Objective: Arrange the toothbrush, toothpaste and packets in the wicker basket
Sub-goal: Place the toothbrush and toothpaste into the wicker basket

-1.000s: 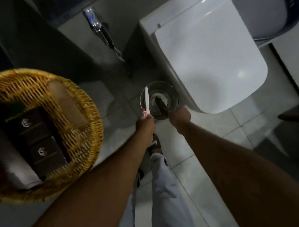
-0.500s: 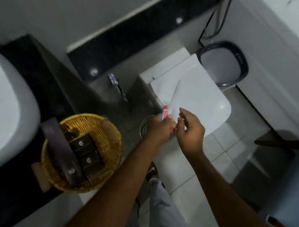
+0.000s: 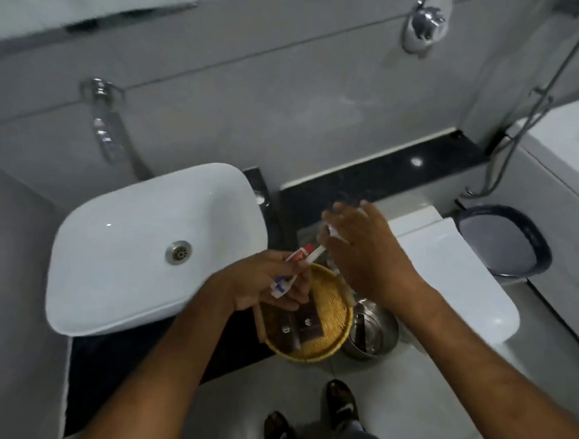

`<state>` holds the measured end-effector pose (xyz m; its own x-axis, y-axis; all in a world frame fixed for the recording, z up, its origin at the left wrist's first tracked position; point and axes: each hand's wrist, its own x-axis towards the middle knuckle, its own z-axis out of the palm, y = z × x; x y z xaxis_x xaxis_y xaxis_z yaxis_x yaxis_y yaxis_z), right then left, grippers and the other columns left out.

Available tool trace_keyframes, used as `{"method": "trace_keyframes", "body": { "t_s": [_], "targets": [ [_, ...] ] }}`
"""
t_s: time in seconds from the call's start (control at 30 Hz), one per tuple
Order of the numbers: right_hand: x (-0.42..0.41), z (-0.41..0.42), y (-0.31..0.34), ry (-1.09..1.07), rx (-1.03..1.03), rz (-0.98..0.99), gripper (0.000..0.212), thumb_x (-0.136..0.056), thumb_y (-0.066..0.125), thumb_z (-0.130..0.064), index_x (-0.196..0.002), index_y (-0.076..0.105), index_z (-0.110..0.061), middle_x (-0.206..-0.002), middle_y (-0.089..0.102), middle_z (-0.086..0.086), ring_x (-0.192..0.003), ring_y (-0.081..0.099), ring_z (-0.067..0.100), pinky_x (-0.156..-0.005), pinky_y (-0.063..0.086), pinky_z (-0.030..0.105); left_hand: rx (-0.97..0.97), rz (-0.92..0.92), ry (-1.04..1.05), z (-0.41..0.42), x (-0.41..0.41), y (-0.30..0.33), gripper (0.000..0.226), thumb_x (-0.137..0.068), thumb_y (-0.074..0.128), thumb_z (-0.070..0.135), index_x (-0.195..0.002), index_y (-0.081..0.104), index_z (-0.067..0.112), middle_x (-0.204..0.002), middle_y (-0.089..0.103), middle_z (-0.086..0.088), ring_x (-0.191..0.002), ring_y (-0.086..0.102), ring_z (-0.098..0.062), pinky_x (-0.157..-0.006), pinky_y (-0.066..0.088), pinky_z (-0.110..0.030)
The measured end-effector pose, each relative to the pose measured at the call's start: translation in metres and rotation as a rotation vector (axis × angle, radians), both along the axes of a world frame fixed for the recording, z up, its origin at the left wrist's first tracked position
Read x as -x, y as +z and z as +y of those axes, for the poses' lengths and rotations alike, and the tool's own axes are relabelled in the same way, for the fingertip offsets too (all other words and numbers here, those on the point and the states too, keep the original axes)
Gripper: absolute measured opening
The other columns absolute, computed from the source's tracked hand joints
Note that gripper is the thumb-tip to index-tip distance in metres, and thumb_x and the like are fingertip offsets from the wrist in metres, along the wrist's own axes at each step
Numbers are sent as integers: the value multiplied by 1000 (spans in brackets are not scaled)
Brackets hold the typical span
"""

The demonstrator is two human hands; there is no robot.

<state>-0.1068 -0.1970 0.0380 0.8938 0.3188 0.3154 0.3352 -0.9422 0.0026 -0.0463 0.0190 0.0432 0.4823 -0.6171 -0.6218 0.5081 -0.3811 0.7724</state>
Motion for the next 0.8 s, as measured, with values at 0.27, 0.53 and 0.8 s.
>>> {"method": "trace_keyframes", "body": {
  "t_s": [0.27,0.53,0.8],
  "targets": [
    [13,52,-8,153,-93,271,6,-86,66,-17,-83,69,-21,-78,69,-2,-68,66,17,-57,56,31,-84,-28,88,46,11,-10,27,-92,62,29,-100,72,4,-81,74,-11,-74,71,-22,-73,62,-41],
    [44,41,-25,-6,-601,561,19,-96,60,-21,-102,77,-15,-86,75,2,-77,67,11,-66,54,31,-141,-113,503,28,15,-15,34,-96,50,42,-99,66,12,-91,76,-11,-87,73,-28,-74,61,-41],
    [62,43,-76,-436,-1099,786,32,-103,48,-12,-106,77,-26,-105,76,-2,-96,71,17,-74,60,34,35,31,937,30,39,-50,32,-98,47,39,-99,62,11,-80,69,-7,-71,68,-20,-62,59,-37]
  ]
}}
